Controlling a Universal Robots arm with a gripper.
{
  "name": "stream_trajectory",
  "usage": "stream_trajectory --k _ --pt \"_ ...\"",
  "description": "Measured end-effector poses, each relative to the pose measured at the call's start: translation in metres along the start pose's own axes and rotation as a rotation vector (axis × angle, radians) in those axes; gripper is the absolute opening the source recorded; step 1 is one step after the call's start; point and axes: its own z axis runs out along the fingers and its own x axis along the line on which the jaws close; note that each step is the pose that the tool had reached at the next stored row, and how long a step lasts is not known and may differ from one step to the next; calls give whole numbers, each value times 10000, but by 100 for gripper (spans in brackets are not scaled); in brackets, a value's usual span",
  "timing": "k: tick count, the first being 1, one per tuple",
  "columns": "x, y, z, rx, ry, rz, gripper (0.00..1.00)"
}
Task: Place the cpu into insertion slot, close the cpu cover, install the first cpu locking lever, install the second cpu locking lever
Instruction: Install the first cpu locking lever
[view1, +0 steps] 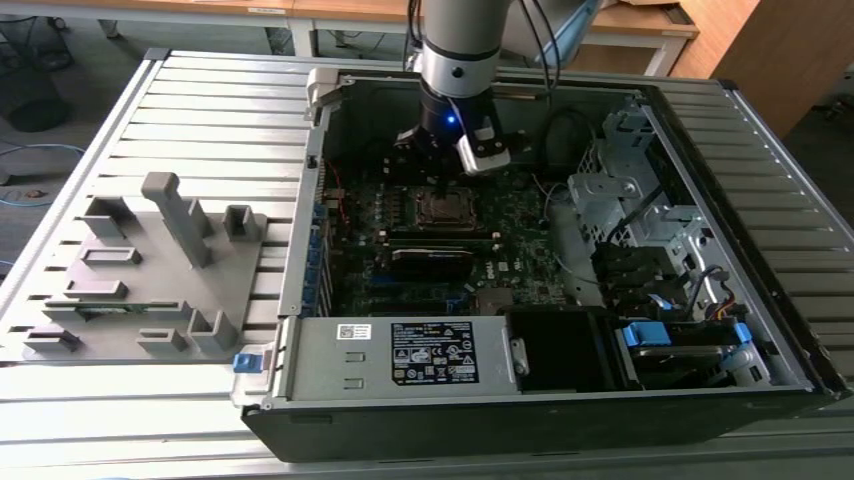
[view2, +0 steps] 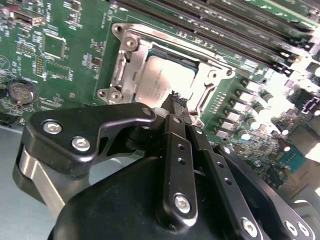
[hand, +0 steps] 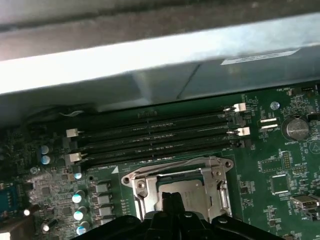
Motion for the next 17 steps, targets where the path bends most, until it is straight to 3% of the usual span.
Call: stream_trajectory --k 5,12,17 --pt "-63 -8 8 0 1 -61 11" --pt "-84 -104 8 -1 -14 -98 11" --pt "-84 -109 0 2 -14 -100 11"
